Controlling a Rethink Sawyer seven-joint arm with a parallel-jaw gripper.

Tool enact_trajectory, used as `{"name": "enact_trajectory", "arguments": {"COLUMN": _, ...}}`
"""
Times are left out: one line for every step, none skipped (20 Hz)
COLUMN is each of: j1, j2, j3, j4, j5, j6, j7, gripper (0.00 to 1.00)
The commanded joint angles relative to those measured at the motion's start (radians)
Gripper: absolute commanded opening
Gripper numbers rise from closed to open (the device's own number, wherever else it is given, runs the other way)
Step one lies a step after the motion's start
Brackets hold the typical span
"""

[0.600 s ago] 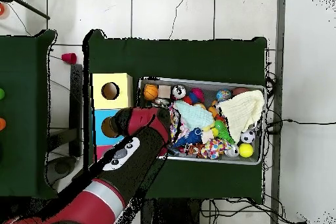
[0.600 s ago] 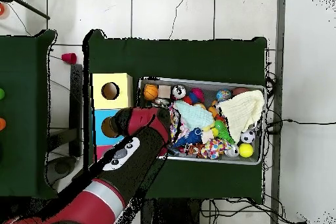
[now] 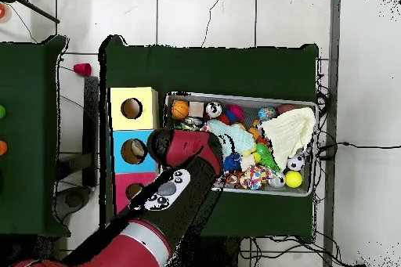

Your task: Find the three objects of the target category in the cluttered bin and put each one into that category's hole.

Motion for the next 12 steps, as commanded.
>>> {"name": "enact_trajectory", "arguments": {"j1": -0.026, "j2": -0.106, "j3": 0.106, "j4": 0.044, "j5": 0.005, "j6": 0.091, "j7": 0.017, "gripper": 0.00}}
{"name": "enact_trajectory", "arguments": {"j1": -0.026, "j2": -0.109, "j3": 0.107, "j4": 0.044, "j5": 0.005, "j6": 0.103, "j7": 0.021, "gripper": 0.00}}
{"name": "enact_trajectory", "arguments": {"j1": -0.027, "j2": -0.110, "j3": 0.106, "j4": 0.042, "j5": 0.001, "j6": 0.106, "j7": 0.021, "gripper": 0.00}}
{"name": "enact_trajectory", "arguments": {"j1": -0.027, "j2": -0.110, "j3": 0.107, "j4": 0.036, "j5": -0.004, "j6": 0.113, "j7": 0.019, "gripper": 0.00}}
{"name": "enact_trajectory", "arguments": {"j1": -0.028, "j2": -0.113, "j3": 0.105, "j4": 0.034, "j5": -0.009, "j6": 0.119, "j7": 0.016, "gripper": 0.00}}
{"name": "enact_trajectory", "arguments": {"j1": -0.026, "j2": -0.117, "j3": 0.109, "j4": 0.035, "j5": -0.010, "j6": 0.123, "j7": 0.015, "gripper": 0.00}}
{"name": "enact_trajectory", "arguments": {"j1": -0.020, "j2": -0.118, "j3": 0.107, "j4": 0.026, "j5": -0.022, "j6": 0.135, "j7": 0.007, "gripper": 0.00}}
{"name": "enact_trajectory", "arguments": {"j1": -0.021, "j2": -0.120, "j3": 0.107, "j4": 0.021, "j5": -0.026, "j6": 0.141, "j7": 0.003, "gripper": 0.00}}
{"name": "enact_trajectory", "arguments": {"j1": -0.023, "j2": -0.123, "j3": 0.109, "j4": 0.019, "j5": -0.030, "j6": 0.146, "j7": 0.004, "gripper": 1.00}}
{"name": "enact_trajectory", "arguments": {"j1": -0.022, "j2": -0.123, "j3": 0.109, "j4": 0.019, "j5": -0.030, "j6": 0.144, "j7": 0.006, "gripper": 1.00}}
{"name": "enact_trajectory", "arguments": {"j1": -0.021, "j2": -0.123, "j3": 0.109, "j4": 0.019, "j5": -0.030, "j6": 0.142, "j7": 0.008, "gripper": 1.00}}
{"name": "enact_trajectory", "arguments": {"j1": -0.019, "j2": -0.123, "j3": 0.109, "j4": 0.019, "j5": -0.030, "j6": 0.140, "j7": 0.010, "gripper": 1.00}}
